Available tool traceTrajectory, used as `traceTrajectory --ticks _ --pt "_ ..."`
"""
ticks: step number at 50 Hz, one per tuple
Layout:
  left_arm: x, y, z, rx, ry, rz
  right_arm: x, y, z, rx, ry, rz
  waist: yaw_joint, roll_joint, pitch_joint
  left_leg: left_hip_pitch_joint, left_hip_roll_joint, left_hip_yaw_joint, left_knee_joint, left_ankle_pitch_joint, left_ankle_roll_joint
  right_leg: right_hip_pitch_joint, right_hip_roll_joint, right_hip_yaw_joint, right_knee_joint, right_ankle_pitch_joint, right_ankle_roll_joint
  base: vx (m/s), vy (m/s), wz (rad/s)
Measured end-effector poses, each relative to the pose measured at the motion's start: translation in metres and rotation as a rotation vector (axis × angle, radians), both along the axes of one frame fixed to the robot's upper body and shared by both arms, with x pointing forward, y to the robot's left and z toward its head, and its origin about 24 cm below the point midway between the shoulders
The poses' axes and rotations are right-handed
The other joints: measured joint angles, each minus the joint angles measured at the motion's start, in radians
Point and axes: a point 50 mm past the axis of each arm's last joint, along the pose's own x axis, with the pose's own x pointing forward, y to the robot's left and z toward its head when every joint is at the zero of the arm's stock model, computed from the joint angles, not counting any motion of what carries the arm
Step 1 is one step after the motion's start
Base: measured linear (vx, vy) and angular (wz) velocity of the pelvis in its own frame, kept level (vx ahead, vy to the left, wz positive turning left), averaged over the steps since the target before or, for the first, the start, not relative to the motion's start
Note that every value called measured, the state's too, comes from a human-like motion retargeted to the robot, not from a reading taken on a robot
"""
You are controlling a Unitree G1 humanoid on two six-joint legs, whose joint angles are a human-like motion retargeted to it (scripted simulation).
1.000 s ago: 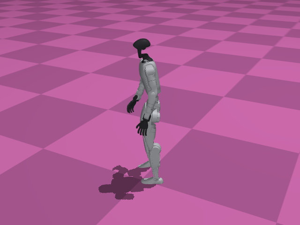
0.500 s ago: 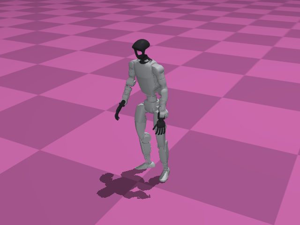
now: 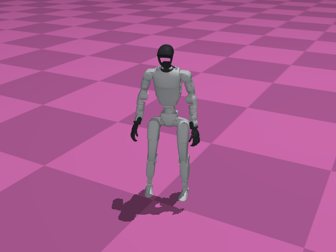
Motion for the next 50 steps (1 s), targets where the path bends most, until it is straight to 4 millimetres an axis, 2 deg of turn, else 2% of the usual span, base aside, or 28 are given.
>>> traceTrajectory --ticks 2,6,8,10,12,19,23,27,31,35,41,45,50 --pt "0.002 0.0 0.001 0.0 -0.011 -0.007 -0.003 0.003 -0.002 0.006 0.013 0.003 0.02 -0.011 -0.007 -0.003 -0.014 -0.035 -0.019 0.016 -0.004 0.013 -0.007 0.009 -0.04 0.042 0.012 0.0 -0.16 1.02" --pt "0.008 -0.002 0.004 -0.003 -0.042 -0.013 -0.006 0.009 -0.006 0.022 0.029 0.017 0.082 -0.017 -0.018 -0.015 -0.024 -0.102 -0.063 0.053 -0.019 0.031 -0.033 -0.076 -0.095 0.069 0.017 -0.04 -0.18 0.87" --pt "0.002 -0.006 0.002 -0.008 -0.05 -0.013 -0.015 0.012 -0.009 0.027 0.043 0.026 0.114 -0.017 -0.031 -0.023 -0.025 -0.128 -0.08 0.066 -0.02 0.048 -0.044 -0.122 -0.133 0.082 0.027 -0.07 -0.18 0.93" --pt "0.015 -0.007 0.006 -0.014 -0.07 -0.008 -0.006 0.012 -0.006 0.032 0.037 0.035 0.138 -0.02 -0.025 -0.042 -0.025 -0.122 -0.093 0.082 -0.013 0.041 -0.055 -0.167 -0.138 0.085 0.042 -0.1 -0.17 1.12" --pt "0.02 -0.009 0.008 -0.015 -0.077 -0.013 -0.003 0.012 -0.006 0.03 0.039 0.04 0.153 -0.025 -0.022 -0.062 -0.021 -0.05 -0.088 0.086 0.002 0.04 -0.068 -0.218 -0.145 0.089 0.057 -0.1 -0.15 1.35" --pt "0.032 -0.008 0.012 0.005 -0.071 -0.068 0.009 0.007 -0.001 -0.005 0.043 0.04 0.157 -0.058 -0.014 -0.105 -0.005 0.385 -0.016 0.023 0.043 0.032 -0.124 -0.417 -0.145 0.081 0.083 -0.08 -0.09 1.58" --pt "0.027 -0.002 0.011 0.015 -0.043 -0.062 0.011 0.006 -0.001 -0.009 0.042 0.03 0.153 -0.076 -0.025 -0.091 -0.003 0.535 0.024 -0.014 0.032 0.038 -0.143 -0.515 -0.152 0.075 0.089 -0.03 0.0 1.38" --pt "0.015 0.004 0.005 0.009 0.004 -0.009 0.011 0.007 -0.001 -0.002 0.041 0.026 0.155 -0.074 -0.044 -0.061 0.007 0.603 0.019 -0.013 0.002 0.047 -0.136 -0.597 -0.151 0.065 0.08 0.01 0.06 1.09" --pt "0.0 0.007 -0.001 -0.01 0.057 0.054 0.011 0.007 -0.001 0.005 0.035 0.033 0.159 -0.057 -0.057 -0.031 0.012 0.563 -0.043 -0.012 -0.023 0.068 -0.116 -0.667 -0.142 0.055 0.071 0.04 0.1 0.86" --pt "-0.009 0.009 -0.005 -0.022 0.092 0.09 0.015 0.008 0.001 0.011 0.018 0.03 0.156 -0.042 -0.055 -0.011 0.019 0.483 -0.082 -0.01 -0.018 0.086 -0.106 -0.71 -0.101 0.038 0.039 0.04 0.11 0.87" --pt "-0.012 0.01 -0.005 -0.011 0.087 0.074 0.02 0.011 0.004 0.032 -0.025 0.009 0.128 -0.02 -0.029 0.003 0.037 0.354 -0.051 -0.018 -0.024 0.025 -0.097 -0.56 0.112 -0.031 -0.049 0.05 0.09 1.06" --pt "-0.008 0.007 -0.004 -0.012 0.062 0.059 0.019 0.011 0.005 0.038 -0.037 0.008 0.111 -0.004 -0.015 0.001 0.044 0.268 -0.015 -0.028 -0.035 -0.023 -0.085 -0.479 0.216 -0.082 -0.071 0.05 0.04 1.1" --pt "-0.002 0.001 -0.002 -0.034 0.026 0.045 0.013 0.01 0.002 0.035 -0.019 0.015 0.098 0.002 -0.011 0.005 0.032 0.166 -0.001 -0.031 -0.03 -0.036 -0.06 -0.396 0.165 -0.073 -0.072 0.06 -0.01 1.09"
